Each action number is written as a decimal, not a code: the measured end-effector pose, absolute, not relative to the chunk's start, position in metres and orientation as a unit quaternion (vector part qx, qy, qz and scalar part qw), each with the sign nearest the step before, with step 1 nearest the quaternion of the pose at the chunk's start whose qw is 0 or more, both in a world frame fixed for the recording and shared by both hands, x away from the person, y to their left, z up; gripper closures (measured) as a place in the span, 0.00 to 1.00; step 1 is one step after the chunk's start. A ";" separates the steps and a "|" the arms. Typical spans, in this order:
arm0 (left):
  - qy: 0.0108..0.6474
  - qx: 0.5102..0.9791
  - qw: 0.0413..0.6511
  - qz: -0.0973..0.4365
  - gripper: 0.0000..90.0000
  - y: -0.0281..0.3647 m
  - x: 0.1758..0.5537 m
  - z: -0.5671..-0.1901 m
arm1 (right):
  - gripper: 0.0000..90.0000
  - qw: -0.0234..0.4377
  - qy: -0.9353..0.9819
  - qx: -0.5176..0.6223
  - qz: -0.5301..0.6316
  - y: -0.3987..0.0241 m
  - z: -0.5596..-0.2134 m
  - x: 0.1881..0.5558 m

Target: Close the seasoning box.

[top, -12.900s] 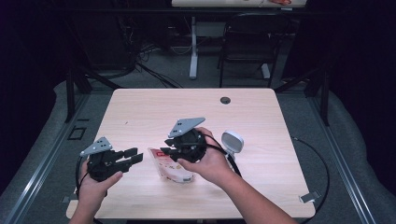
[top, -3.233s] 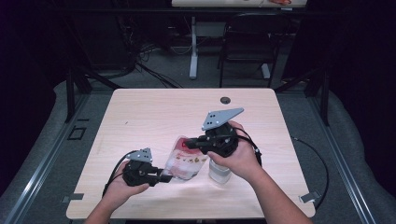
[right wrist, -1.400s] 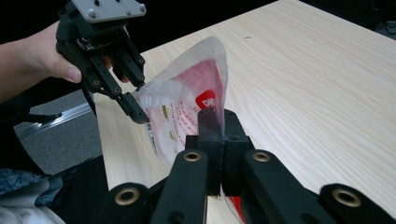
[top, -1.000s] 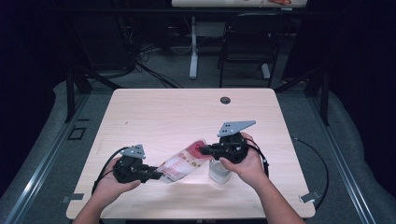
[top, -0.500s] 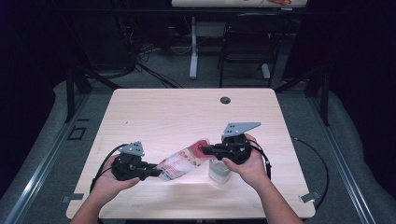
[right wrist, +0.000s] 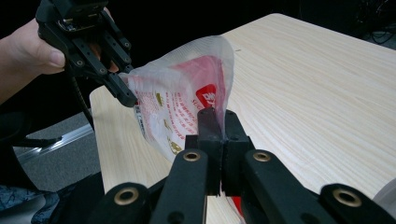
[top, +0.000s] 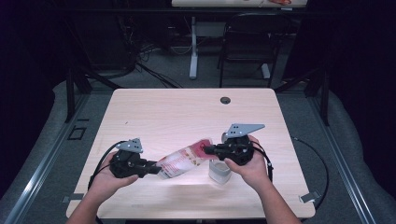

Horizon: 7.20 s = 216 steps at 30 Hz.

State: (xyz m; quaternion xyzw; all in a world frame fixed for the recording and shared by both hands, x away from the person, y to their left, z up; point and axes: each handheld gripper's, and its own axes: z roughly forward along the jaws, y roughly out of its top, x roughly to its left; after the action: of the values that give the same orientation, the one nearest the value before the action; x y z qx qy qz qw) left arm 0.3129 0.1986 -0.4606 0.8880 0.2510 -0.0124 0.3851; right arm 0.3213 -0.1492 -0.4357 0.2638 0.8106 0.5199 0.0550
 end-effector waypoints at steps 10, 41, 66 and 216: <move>0.250 0.890 0.381 -0.007 0.86 0.199 0.311 -0.451 | 0.99 0.064 0.806 0.264 0.527 -0.151 -0.437 0.317; 0.247 0.891 0.380 -0.015 0.87 0.196 0.313 -0.441 | 0.90 0.063 0.800 0.270 0.532 -0.170 -0.451 0.320; 0.239 0.897 0.372 -0.019 0.87 0.194 0.309 -0.419 | 0.96 0.039 0.792 0.282 0.540 -0.175 -0.451 0.312; 0.191 0.915 0.353 0.019 0.88 0.150 0.328 -0.347 | 1.00 0.096 0.786 0.320 0.520 -0.208 -0.457 0.307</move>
State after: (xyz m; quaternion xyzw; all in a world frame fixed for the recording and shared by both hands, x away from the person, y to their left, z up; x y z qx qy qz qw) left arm 0.3283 0.1499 -0.3471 0.9155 0.1912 0.0194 0.3535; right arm 0.3066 -0.2078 -0.4575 0.3202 0.7857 0.5205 0.0963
